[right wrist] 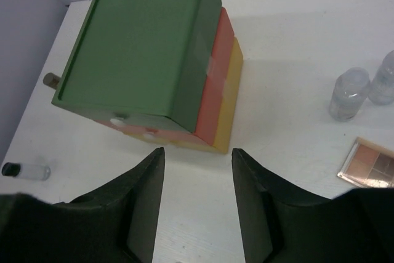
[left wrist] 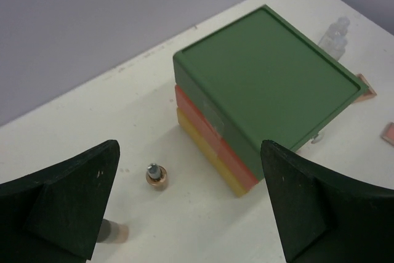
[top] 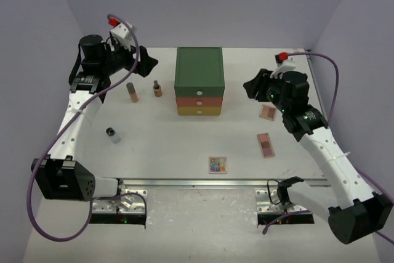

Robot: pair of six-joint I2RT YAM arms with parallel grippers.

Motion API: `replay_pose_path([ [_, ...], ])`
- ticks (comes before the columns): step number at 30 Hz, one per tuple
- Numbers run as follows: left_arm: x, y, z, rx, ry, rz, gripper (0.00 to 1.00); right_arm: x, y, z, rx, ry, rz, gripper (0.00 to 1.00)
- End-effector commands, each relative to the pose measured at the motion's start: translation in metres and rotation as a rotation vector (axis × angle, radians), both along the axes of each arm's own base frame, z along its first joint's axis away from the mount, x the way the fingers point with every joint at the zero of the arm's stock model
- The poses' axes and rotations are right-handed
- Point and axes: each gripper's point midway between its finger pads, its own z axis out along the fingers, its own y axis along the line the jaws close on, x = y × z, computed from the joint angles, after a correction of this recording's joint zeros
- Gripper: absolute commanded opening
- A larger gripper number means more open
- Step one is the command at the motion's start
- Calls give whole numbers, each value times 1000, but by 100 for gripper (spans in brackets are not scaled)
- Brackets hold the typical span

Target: Organize the makeup

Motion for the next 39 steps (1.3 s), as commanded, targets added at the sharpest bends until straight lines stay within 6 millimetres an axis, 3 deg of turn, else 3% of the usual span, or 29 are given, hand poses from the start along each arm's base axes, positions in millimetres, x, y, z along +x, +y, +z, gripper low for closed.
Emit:
replay_pose_path([
  [1,12,-22,-18,-30,191,2,94,-8,9,5,-109,44,-222,51],
  [3,18,-28,-27,-24,252,-8,91,-4,30,-7,-133,96,-223,52],
  [4,22,-28,-29,-24,273,0,91,-10,41,1,-119,97,-199,53],
  [6,42,-28,-31,-45,327,35,90,-14,77,-22,-224,170,-154,53],
  [7,44,-29,-32,-50,339,38,90,-12,89,-14,-214,158,-149,54],
  [14,60,-39,-43,-53,362,65,91,5,141,-20,-201,117,-118,51],
  [17,64,-41,-48,-45,364,76,91,11,149,-21,-256,100,-100,50],
  [19,68,-45,-55,-41,371,78,94,18,155,-34,-293,116,-99,50],
  [26,72,-56,-63,-18,368,74,95,32,175,-44,-270,88,-78,46],
  [34,72,-59,-71,-1,371,60,96,45,184,-53,-292,95,-99,44],
  [39,70,-63,-78,2,385,56,96,49,178,-56,-298,98,-150,39],
])
